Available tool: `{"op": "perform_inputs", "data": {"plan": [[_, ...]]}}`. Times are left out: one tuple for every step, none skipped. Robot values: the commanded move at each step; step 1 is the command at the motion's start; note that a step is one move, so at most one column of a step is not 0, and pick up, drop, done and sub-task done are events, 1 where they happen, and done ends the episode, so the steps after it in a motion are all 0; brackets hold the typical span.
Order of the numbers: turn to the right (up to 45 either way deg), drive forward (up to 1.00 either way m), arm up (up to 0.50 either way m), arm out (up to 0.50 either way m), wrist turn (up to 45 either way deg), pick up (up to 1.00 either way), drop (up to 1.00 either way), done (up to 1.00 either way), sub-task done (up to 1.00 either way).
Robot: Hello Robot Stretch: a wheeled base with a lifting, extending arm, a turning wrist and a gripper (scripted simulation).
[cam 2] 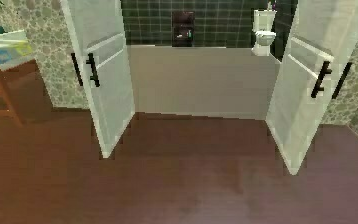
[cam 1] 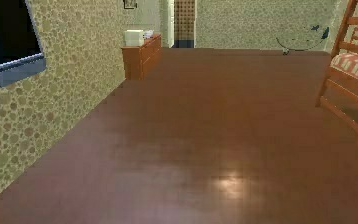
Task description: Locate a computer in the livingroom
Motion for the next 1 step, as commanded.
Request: {"op": "perform_inputs", "data": {"plan": [[0.0,1.00,0.00,0.00,0.0,0.00,0.00,0.00,0.00]]}}
